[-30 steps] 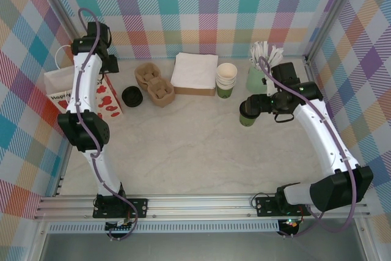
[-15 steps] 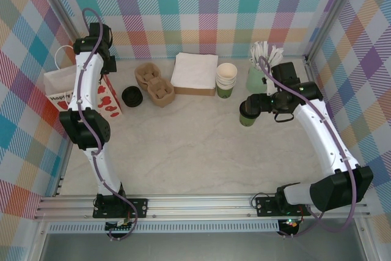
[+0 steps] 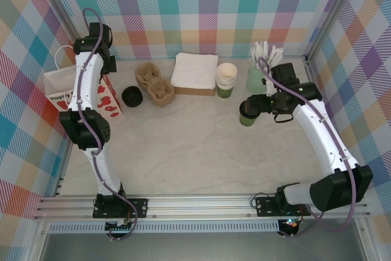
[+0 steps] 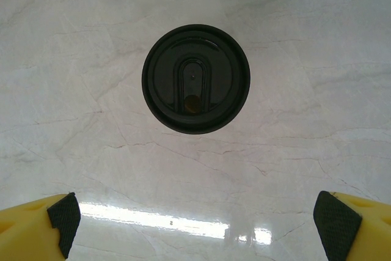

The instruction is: Pack the takeout coffee

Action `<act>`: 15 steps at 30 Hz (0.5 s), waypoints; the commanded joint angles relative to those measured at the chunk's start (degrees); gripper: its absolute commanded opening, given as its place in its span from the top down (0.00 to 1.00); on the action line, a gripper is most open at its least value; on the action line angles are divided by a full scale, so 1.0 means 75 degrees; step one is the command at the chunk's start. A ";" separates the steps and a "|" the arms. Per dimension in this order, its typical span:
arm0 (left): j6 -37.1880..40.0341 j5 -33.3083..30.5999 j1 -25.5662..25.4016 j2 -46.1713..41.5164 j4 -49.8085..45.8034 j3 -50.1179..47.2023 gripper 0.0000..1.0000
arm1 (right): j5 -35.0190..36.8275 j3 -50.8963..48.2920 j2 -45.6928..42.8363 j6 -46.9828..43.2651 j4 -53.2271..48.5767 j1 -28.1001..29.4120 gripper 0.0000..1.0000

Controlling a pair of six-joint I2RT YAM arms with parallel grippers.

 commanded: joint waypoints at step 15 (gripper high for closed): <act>0.0617 -0.0825 -0.0451 -0.2559 0.0254 -0.1255 1.00 | -0.0434 -0.0100 -0.0459 0.0157 0.0149 -0.0030 0.00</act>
